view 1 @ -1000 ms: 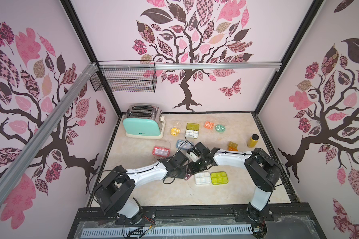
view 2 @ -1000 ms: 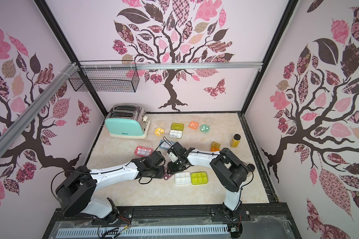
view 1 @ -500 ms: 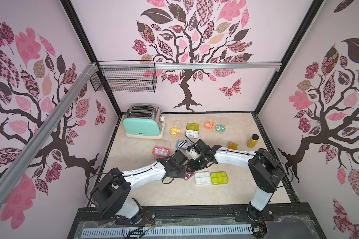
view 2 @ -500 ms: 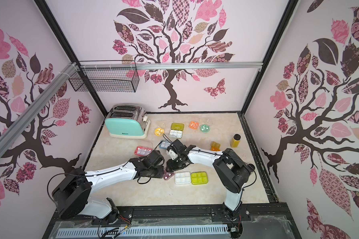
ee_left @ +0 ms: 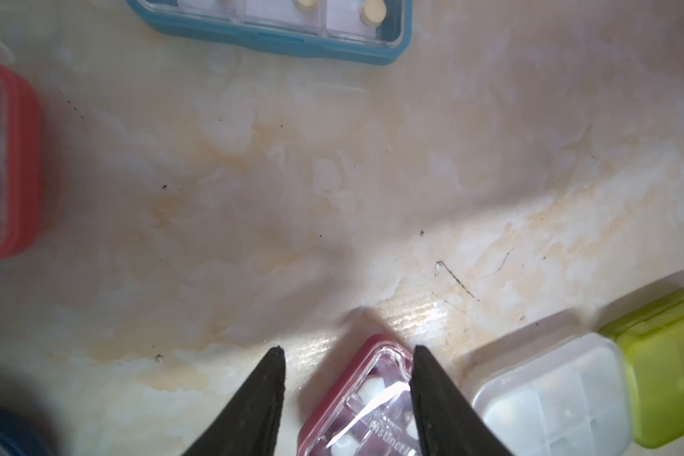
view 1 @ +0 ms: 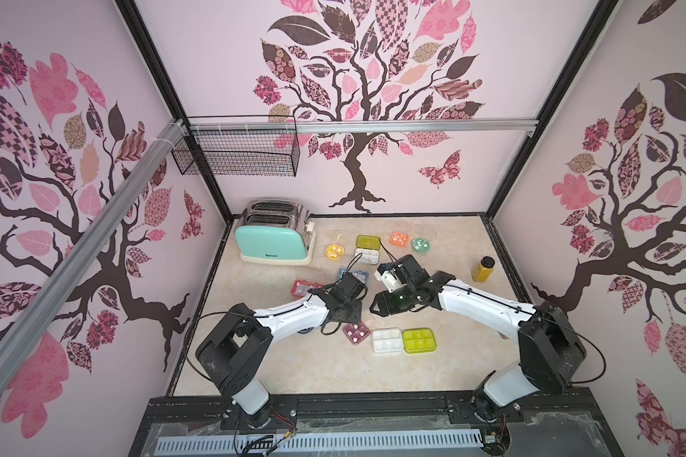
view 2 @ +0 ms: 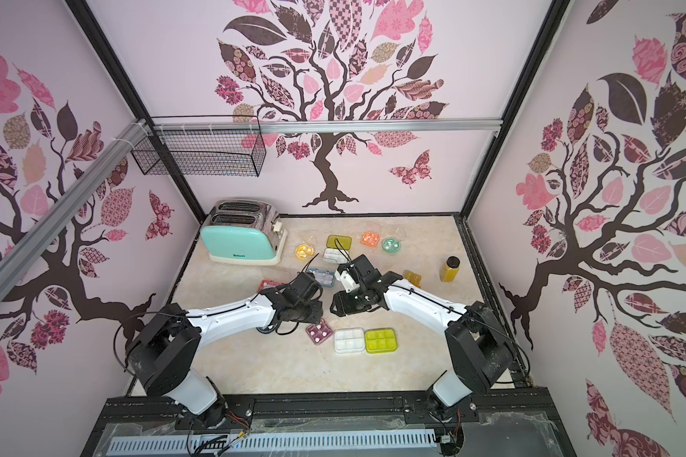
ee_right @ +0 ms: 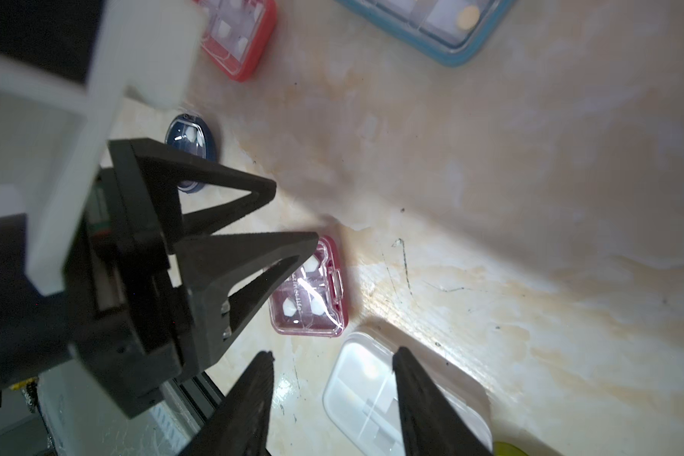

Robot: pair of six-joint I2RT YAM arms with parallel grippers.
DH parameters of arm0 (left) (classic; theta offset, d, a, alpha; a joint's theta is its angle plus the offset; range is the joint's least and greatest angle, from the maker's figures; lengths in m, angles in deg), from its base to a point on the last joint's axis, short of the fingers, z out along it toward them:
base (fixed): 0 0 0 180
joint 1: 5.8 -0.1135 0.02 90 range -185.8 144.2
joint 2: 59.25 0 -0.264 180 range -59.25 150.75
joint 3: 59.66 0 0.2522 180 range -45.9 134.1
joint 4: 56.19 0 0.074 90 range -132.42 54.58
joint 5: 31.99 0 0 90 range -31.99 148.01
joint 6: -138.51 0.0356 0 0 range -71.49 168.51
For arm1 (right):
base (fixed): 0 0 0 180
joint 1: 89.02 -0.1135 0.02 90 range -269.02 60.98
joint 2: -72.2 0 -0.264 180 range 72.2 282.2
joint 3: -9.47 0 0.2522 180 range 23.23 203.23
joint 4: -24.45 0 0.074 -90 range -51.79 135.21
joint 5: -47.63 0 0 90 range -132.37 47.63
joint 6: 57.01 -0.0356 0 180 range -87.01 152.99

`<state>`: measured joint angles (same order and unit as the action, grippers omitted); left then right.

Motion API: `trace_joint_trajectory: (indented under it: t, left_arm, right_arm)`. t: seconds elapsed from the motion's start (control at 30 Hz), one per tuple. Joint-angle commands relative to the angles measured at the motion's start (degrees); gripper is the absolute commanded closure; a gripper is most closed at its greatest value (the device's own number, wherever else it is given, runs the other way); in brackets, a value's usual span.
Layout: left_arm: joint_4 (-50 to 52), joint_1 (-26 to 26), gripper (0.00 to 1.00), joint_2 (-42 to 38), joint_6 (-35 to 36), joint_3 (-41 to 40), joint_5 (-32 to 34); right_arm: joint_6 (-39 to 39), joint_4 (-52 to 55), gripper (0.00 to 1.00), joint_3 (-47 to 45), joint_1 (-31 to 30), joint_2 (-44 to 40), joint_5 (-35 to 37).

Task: Close pillboxes
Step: Close the lid on the pillbox, then move the pillbox to the center of the board.

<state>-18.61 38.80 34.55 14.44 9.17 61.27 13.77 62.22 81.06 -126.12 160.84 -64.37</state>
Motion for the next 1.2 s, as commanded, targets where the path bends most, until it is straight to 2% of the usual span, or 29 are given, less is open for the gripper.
trace_joint_trajectory:
  t: [0.0,0.2,0.43,0.7,0.9,1.17]
  left_arm:
    - [-3.0,0.0,0.42,1.8,0.6,0.7,-2.8]
    - [-6.4,0.0,0.41,3.4,-1.5,-0.5,-5.6]
    - [-1.8,0.4,0.41,5.1,-1.1,0.9,-4.0]
    - [-3.1,1.7,0.42,-0.4,-7.1,-5.1,-7.1]
    - [-3.1,6.0,0.43,-3.4,-14.2,-6.9,-6.6]
    - [-5.7,7.3,0.43,-9.5,-20.6,-10.3,-6.5]
  right_arm:
    - [-0.2,0.8,0.48,-0.1,-0.4,0.3,-1.3]
    - [0.3,0.6,0.48,-0.5,-0.3,0.8,-1.1]
    - [0.6,0.8,0.49,-0.9,-0.3,0.8,-1.1]
    - [0.6,0.5,0.49,-0.2,-0.3,2.0,-2.8]
    - [0.8,0.9,0.49,0.2,-0.4,2.6,-2.9]
    - [0.6,1.0,0.49,-0.1,-0.3,2.2,-2.8]
